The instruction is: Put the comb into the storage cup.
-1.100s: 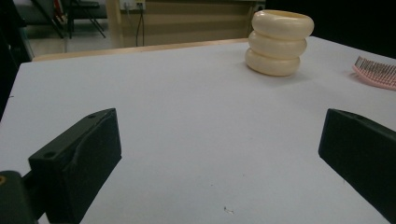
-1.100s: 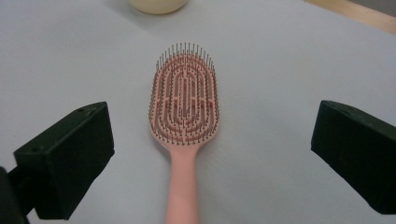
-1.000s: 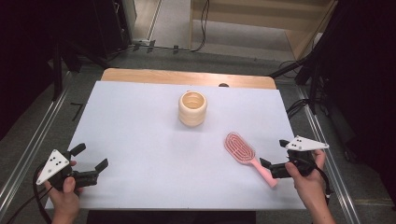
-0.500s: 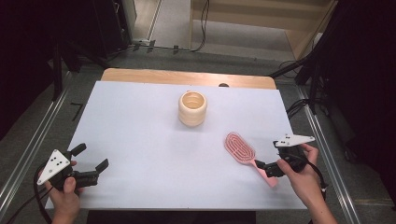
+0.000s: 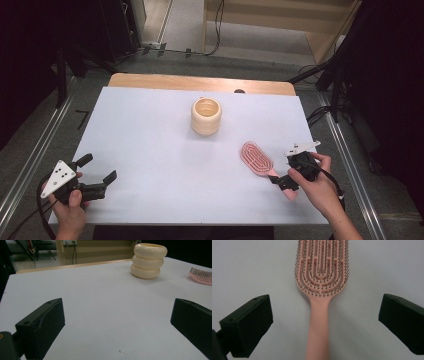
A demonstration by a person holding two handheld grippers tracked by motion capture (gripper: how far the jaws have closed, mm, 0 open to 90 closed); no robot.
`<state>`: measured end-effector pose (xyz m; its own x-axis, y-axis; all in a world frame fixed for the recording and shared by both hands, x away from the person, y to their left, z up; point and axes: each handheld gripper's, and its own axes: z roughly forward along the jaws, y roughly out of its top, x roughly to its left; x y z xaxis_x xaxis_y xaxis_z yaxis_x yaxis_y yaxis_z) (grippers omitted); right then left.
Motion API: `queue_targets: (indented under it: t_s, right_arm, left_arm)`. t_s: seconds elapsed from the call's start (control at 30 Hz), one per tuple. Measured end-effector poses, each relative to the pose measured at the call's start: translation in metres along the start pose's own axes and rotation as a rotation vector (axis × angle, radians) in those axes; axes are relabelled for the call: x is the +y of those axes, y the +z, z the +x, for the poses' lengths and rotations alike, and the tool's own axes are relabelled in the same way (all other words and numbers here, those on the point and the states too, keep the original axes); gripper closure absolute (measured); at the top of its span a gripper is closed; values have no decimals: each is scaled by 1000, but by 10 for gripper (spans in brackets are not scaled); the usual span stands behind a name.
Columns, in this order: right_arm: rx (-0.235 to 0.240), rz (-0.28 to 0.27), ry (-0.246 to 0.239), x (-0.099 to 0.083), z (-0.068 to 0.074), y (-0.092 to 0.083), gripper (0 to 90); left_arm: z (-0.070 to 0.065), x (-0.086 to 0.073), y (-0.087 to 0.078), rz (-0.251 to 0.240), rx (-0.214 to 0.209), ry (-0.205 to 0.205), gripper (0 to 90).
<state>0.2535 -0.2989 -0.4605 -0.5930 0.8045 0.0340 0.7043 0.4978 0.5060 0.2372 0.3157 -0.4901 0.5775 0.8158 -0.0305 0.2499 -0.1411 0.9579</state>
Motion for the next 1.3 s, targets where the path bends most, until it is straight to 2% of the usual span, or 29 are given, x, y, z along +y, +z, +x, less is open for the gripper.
queue_targets:
  t_s: [0.1, 0.23, 0.27, 0.33, 0.53, 0.7, 0.93, 1.17, 1.3]
  right_arm:
    - [6, 45, 4, 1, 0, 6, 0]
    - [-2, 72, 3, 3, -1, 10, 1]
    - [-12, 76, 8, 4, -1, 11, 59]
    - [-25, 85, 16, 5, -1, 12, 107]
    - [-1, 109, 15, 7, -1, 16, 128]
    - [2, 143, 18, 8, 1, 22, 297]
    - [6, 184, 35, 8, 3, 31, 407]
    - [8, 211, 19, 10, 5, 38, 523]
    - [-15, 218, 19, 13, 6, 40, 600]
  left_arm:
    - [0, 0, 0, -1, -1, 0, 0]
    - [0, 0, 0, -1, -1, 1, 0]
    - [0, 0, 0, 0, 1, 2, 0]
    - [0, 0, 0, -1, 0, 2, 0]
    - [0, 0, 0, -1, 0, 1, 0]
    - [0, 0, 0, 0, 0, 1, 0]
    - [0, 0, 0, -1, 0, 0, 0]
    - [0, 0, 1, -2, 0, 3, 0]
    - [-1, 0, 1, 1, 1, 3, 0]
